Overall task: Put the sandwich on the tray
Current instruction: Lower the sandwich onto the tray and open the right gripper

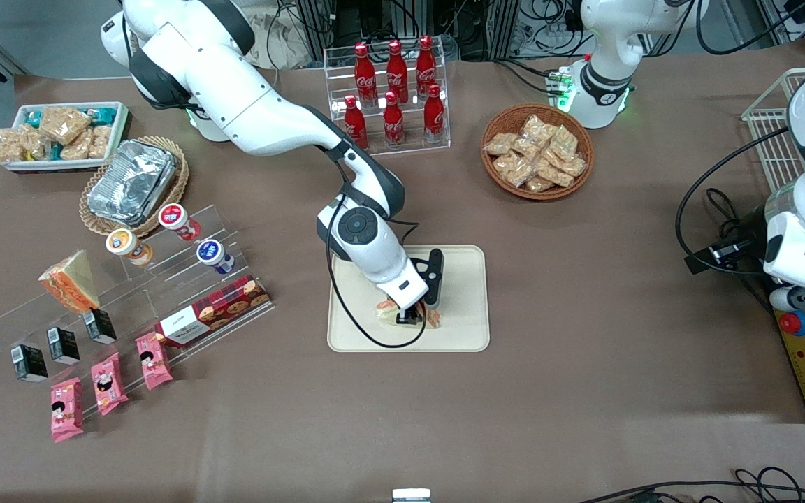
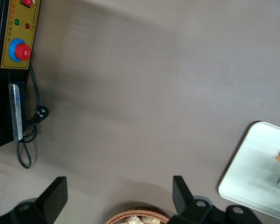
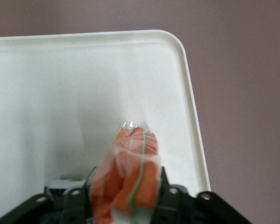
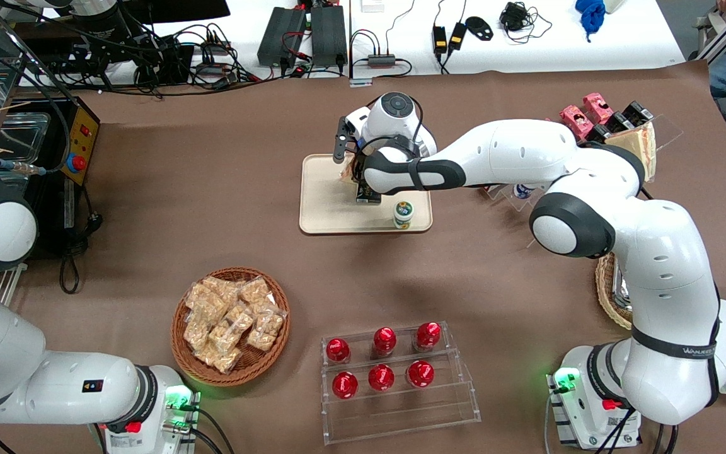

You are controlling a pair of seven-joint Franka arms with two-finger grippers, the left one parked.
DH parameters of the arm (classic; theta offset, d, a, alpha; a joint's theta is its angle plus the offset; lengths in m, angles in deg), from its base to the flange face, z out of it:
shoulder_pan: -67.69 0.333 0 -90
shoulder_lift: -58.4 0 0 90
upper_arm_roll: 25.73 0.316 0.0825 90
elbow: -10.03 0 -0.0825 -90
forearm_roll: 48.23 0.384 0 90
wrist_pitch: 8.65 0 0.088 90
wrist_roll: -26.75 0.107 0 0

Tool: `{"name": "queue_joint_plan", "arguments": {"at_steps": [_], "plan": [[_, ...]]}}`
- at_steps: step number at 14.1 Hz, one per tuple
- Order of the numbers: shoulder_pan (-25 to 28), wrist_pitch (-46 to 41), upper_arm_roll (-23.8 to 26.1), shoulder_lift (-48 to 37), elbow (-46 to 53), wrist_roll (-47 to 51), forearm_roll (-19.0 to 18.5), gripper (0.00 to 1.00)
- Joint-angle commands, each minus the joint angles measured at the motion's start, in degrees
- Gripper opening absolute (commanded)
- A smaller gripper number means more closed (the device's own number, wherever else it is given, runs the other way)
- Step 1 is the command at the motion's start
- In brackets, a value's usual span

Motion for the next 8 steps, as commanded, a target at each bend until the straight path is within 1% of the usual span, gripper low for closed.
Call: {"name": "queue_joint_plan", "arguments": {"at_steps": [1,3,4,6,8], "plan": [[-3.0,-2.6,3.3,-1.1,0.7,-0.5,-0.3,0.99],[-9.3,-10.1,10.6,-3.3,0.4,1.0,0.1,0.99],[-11.7,-13.7,12.7,-5.0,-0.1,1.8,0.1,0.99],[-14.3,-22.5,13.2,-9.4,-0.2,6.0,0.2,0.99],[-16.7,-31.5,13.2,-13.5,-0.2,14.5,0.2,0.99]]}}
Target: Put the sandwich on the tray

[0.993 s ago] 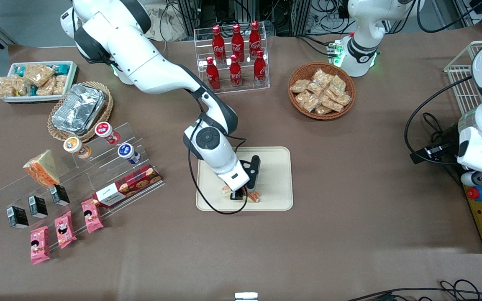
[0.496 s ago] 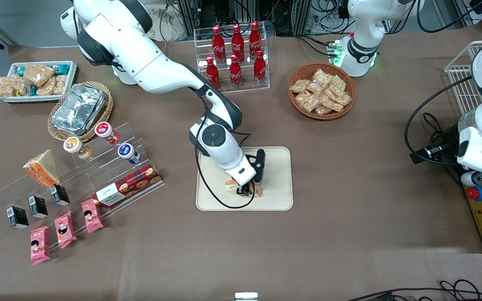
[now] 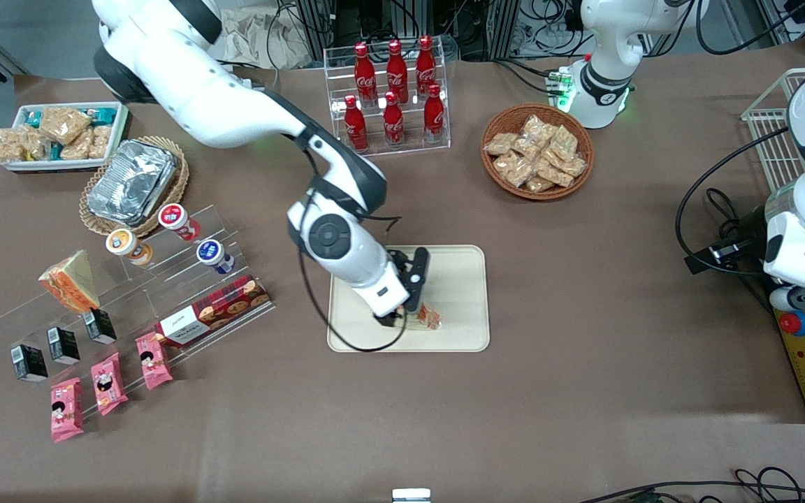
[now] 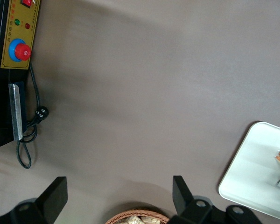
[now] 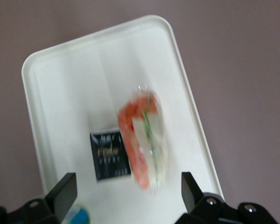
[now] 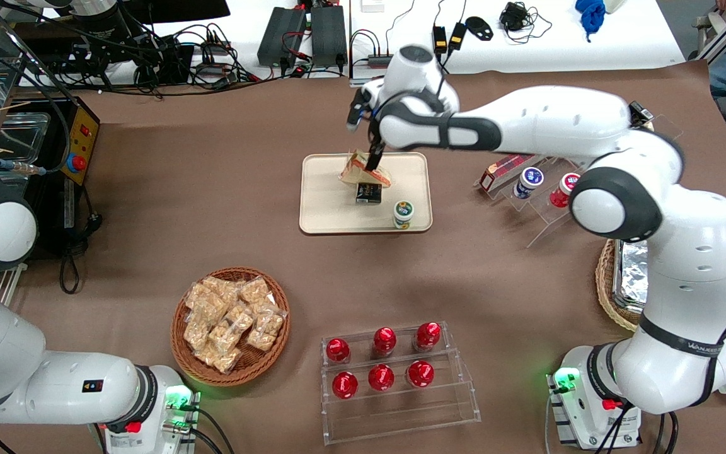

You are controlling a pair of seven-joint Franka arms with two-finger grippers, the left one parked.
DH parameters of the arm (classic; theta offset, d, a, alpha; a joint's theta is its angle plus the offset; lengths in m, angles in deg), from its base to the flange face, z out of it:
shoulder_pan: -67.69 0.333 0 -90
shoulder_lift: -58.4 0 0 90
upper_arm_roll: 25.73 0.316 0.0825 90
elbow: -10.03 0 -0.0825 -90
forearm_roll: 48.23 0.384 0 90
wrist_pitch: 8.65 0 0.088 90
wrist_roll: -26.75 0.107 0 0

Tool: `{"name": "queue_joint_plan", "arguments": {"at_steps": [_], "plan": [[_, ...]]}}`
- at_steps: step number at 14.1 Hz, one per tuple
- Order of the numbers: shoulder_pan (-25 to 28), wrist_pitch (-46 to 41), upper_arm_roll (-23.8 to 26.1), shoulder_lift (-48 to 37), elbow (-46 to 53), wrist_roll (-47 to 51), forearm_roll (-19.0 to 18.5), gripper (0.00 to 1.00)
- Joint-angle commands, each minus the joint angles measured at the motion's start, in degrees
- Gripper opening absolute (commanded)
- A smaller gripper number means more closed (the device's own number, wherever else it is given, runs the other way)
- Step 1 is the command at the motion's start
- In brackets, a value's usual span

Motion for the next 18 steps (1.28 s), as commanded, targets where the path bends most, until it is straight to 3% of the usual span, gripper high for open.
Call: {"name": "queue_joint_plan", "arguments": {"at_steps": [1,7,15,18], "plan": [[-3.4,-11.3,1.0,-7.2,-1.5,10.9,0.1,0.99],[-13.0,-28.7,-0.3,-19.7,-1.5,28.0,-0.7,0.99],[-13.8,-38.7,-15.6,-31.9,-2.5,29.4,-1.0,0.99],[-13.8,-36.5,-18.9,-39.6,-11.3,28.8,-0.8,0.99]]}}
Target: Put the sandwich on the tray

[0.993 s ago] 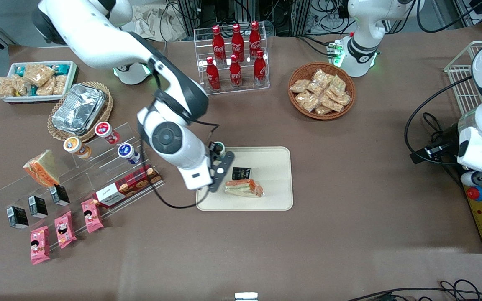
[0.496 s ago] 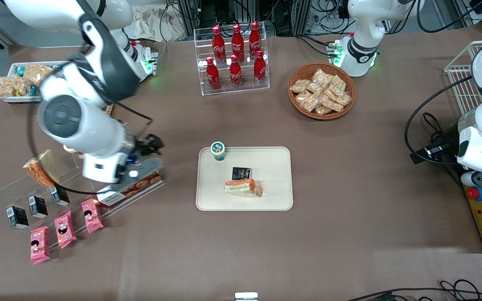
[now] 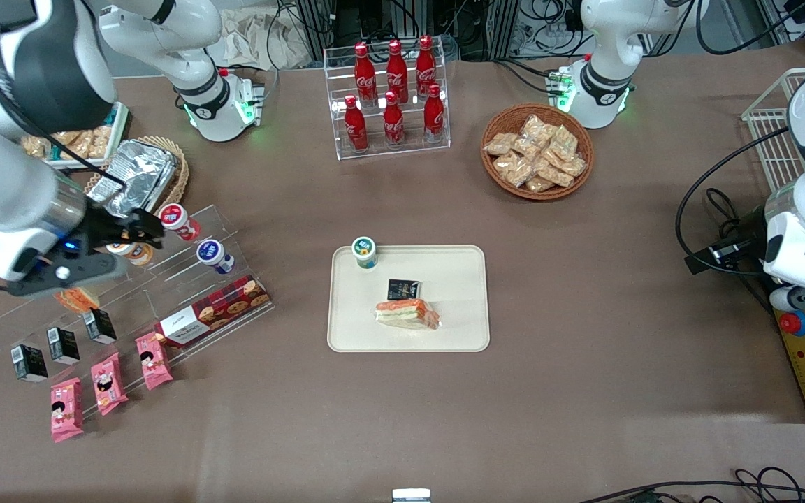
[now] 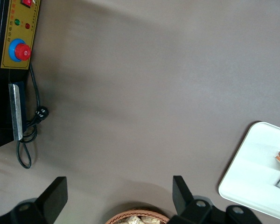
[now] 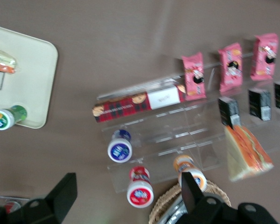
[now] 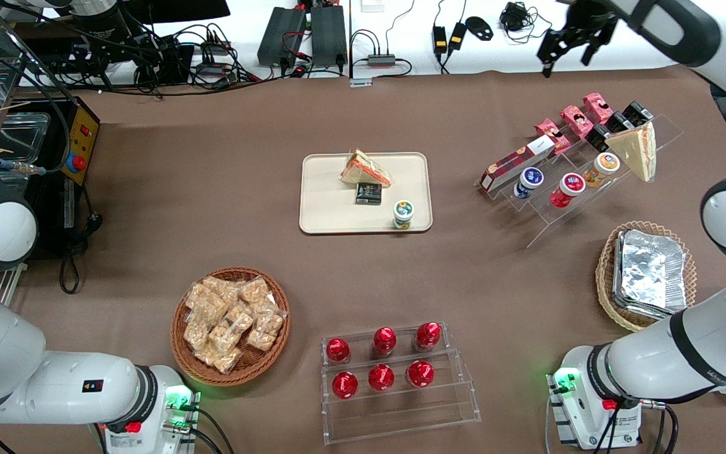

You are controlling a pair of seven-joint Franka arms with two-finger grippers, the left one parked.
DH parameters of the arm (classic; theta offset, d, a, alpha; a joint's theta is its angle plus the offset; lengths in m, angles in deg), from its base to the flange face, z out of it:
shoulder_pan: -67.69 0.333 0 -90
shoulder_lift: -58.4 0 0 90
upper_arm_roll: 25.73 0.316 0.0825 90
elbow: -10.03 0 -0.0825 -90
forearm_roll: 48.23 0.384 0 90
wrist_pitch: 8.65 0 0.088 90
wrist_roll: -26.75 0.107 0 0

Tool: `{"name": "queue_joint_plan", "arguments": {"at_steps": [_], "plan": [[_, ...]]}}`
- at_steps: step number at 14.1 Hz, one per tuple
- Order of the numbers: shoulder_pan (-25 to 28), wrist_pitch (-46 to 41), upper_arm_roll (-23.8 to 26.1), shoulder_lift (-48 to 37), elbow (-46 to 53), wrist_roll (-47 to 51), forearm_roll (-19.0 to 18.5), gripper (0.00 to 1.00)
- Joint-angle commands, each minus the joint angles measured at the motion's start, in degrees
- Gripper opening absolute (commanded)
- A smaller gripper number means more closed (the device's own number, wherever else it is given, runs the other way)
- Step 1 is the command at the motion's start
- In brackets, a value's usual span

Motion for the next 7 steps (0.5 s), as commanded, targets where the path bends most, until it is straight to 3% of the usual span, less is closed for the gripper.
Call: {"name": "queue_joint_plan", "arguments": {"at_steps": [1,3,5,7], "plan": [[0.3,4.4,-2.6,-9.5,-11.9,0.1,-0.5,0.99],[0.3,6.4,-5.8,-11.1,-14.7,0.2,0.1,0.99],[0.0,8.1,-9.5,-9.9,-13.8,0.2,3.8,0.99],[-0.1,8.0,-10.4,-9.5,-13.4,-0.1,4.1,0.99]]}}
